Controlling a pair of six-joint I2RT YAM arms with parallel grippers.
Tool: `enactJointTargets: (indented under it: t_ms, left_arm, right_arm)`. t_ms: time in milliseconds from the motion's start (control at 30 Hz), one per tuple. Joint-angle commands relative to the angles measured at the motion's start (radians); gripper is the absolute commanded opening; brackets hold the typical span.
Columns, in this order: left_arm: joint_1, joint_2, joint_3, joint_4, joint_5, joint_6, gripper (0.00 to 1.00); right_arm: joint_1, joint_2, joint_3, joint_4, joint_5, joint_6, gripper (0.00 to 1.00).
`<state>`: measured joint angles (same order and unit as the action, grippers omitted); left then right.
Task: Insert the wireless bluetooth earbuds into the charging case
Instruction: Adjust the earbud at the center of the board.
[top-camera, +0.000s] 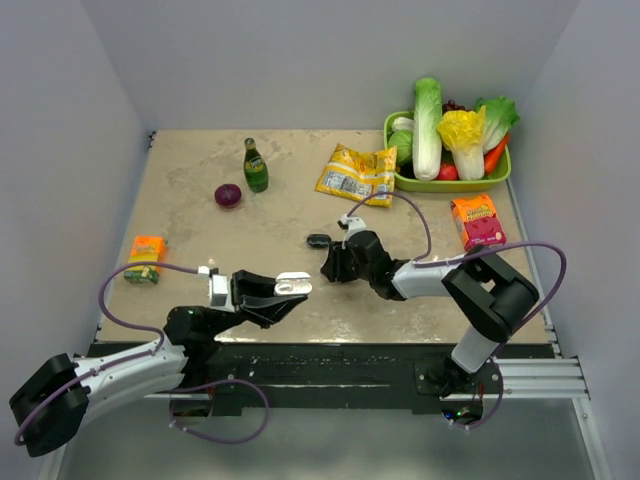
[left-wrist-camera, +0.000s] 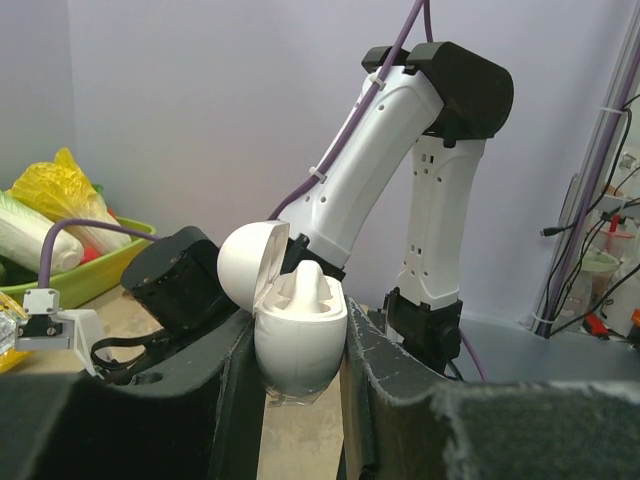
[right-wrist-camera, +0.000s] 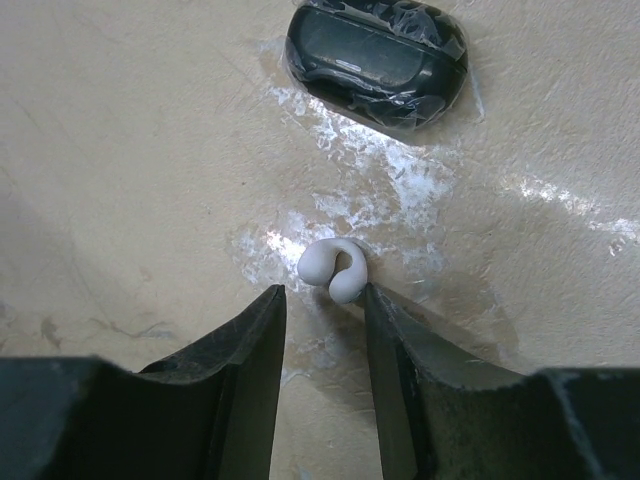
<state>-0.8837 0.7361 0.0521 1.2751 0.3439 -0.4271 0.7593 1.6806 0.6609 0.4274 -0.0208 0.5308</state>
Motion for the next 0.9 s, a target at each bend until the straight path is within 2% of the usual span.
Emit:
enactJointTargets:
  t_ms: [0,300,333,433,467,567,667,867]
  left_arm:
    - [0.006,0.006,-0.184,0.098,-0.006,0.007,0.0]
    - [0.006,-0.004,-0.182,0.086,-0.008,0.01,0.0]
    - [0.006,-0.006,-0.182,0.086,-0.006,0.01,0.0]
    - [0.006,-0.012,-0.182,0.081,-0.006,0.01,0.0]
    - [0.006,-0.015,-0.184,0.076,-0.006,0.01,0.0]
    - [0.006,-0.026,-0.187,0.07,-0.008,0.01,0.0]
    - [0.006,-0.041,-0.187,0.055,-0.009,0.013,0.0]
    - [0.006,-0.05,-0.193,0.049,-0.013,0.014,0.0]
  right_arm:
    - [0.006,-0.03,-0.011,-0.007,0.019,0.011,0.41]
    - [0.003,-0.117,0.02,-0.088,0.14,-0.029,0.4]
    - [0.002,-0.119,0.028,-0.113,0.159,-0.037,0.38]
    - [-0.002,-0.093,0.058,-0.156,0.197,-0.051,0.26]
    - [-0.003,-0.081,0.069,-0.17,0.202,-0.052,0.19]
    - [-0.005,-0.038,0.094,-0.184,0.205,-0.057,0.08]
    - [-0.003,-0.013,0.091,-0.164,0.184,-0.052,0.05]
    - [-0.003,0.001,0.088,-0.142,0.17,-0.064,0.06]
